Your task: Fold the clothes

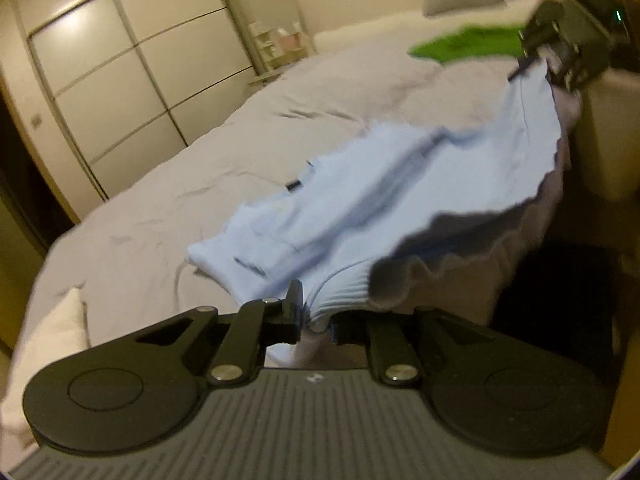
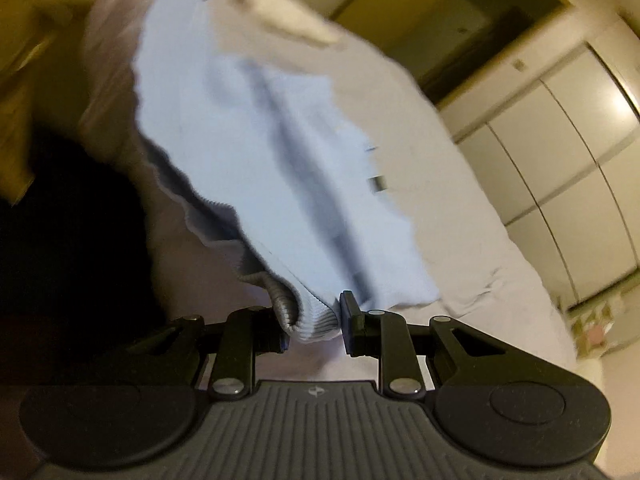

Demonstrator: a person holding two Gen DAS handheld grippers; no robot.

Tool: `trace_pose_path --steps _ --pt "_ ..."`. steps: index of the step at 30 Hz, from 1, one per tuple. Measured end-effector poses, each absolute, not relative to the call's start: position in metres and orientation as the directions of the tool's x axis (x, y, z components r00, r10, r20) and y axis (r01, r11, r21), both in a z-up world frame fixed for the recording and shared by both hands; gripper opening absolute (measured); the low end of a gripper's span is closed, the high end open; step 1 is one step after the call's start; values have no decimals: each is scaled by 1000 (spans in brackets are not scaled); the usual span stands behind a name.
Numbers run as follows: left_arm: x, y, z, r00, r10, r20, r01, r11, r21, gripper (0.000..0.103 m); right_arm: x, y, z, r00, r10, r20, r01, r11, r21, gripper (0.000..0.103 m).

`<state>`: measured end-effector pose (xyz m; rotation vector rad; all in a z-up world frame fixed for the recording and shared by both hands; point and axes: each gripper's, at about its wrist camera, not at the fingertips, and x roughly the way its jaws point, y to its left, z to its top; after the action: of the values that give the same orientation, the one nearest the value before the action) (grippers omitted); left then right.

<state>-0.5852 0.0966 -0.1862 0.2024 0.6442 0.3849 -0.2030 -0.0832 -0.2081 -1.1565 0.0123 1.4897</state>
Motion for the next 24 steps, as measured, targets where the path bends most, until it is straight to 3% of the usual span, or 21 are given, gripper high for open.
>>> trace_pose_path --steps 7,12,15,18,21,24 --pt "-503 239 -189 673 374 -638 -458 888 37 16 -94 43 -194 154 709 -688 -924 -143 -354 26" --pt "-462 306 -245 565 276 -778 -567 815 -123 21 -33 113 -254 63 612 -788 -998 13 -69 37" --pt "-470 323 -254 608 214 -764 -581 775 -246 32 -8 112 -273 -10 637 -771 -991 100 95 38" --pt "-483 326 -254 675 179 -716 -563 752 -343 33 1 89 -273 -60 698 -713 -965 143 221 38" --pt "-480 321 -258 679 184 -711 -545 774 -321 31 0 85 -269 -77 726 -683 -955 142 260 38" --pt "-477 316 -264 665 195 -721 -539 793 -283 31 -10 85 -272 -67 695 -716 -965 138 224 38"
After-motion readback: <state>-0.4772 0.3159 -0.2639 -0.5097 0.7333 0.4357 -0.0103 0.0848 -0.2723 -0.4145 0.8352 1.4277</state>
